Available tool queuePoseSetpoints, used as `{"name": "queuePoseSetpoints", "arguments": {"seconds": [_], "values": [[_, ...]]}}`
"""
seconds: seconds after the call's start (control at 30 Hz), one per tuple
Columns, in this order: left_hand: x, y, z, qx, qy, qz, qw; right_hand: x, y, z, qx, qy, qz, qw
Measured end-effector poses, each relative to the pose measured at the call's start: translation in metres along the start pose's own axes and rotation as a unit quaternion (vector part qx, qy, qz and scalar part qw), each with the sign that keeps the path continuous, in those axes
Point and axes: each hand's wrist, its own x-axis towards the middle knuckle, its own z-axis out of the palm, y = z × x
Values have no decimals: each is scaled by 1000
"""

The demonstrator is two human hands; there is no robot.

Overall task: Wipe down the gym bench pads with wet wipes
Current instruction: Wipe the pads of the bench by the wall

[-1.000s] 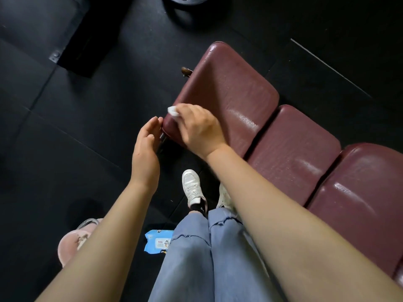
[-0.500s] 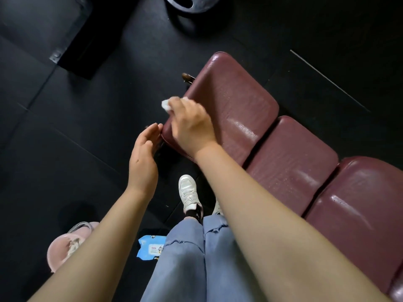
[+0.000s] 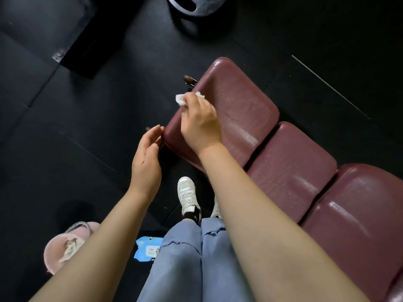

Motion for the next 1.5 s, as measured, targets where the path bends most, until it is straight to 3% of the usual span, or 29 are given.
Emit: {"name": "queuePoseSetpoints", "arguments": {"seconds": [0.07, 0.2, 0.3, 0.37, 0.43, 0.47, 0.53, 0.57, 0.63, 0.73, 0.8, 0.87, 0.93, 1.0, 1.03, 1.1, 1.2, 1.3, 1.4, 1.5], "values": [[3, 0, -3, 61, -29, 14, 998, 6, 24, -15, -34, 3, -1, 999], [9, 1, -9, 129, -67, 47, 988, -54, 98, -69, -110, -1, 245, 963], [17, 0, -15, 117, -74, 30, 990, -63, 95, -63, -101, 49, 393, 913], [19, 0, -15, 107, -67, 20, 992, -33, 63, -41, -43, 77, 339, 937], [21, 1, -14, 109, -59, 21, 992, -2, 24, -15, 6, 31, 123, 992], [21, 1, -13, 114, -57, 22, 992, 7, 11, -7, -5, -4, 17, 1000], [23, 3, -13, 128, -55, 31, 990, 26, 18, -11, -34, -22, -66, 997], [23, 4, -13, 132, -53, 32, 989, 28, 35, -19, -47, -8, -31, 998], [21, 4, -13, 129, -53, 35, 990, 11, 78, -48, -92, 21, 131, 987], [14, 1, -11, 130, -58, 44, 989, -27, 118, -80, -130, 55, 347, 927], [13, -2, -9, 130, -58, 47, 989, -23, 108, -65, -112, 104, 416, 896], [14, -3, -8, 134, -52, 47, 989, 2, 79, -40, -43, 133, 356, 924], [16, -2, -6, 138, -49, 43, 988, 23, 44, -20, 9, 71, 148, 986], [18, -1, -7, 141, -52, 41, 988, 28, 37, -17, -28, -7, -50, 998], [19, -2, -8, 145, -56, 42, 987, 30, 51, -24, -48, -10, -67, 997], [22, -1, -11, 150, -65, 40, 986, 14, 93, -49, -89, 16, 42, 995], [24, 0, -10, 151, -69, 33, 986, -26, 135, -82, -87, 55, 305, 947], [25, 1, -8, 142, -70, 29, 987, -13, 119, -67, -67, 123, 416, 899], [27, 2, -8, 137, -67, 27, 988, 34, 76, -42, -23, 146, 329, 933], [28, 2, -9, 135, -67, 29, 988, 64, 34, -21, 8, 40, 66, 997]]}}
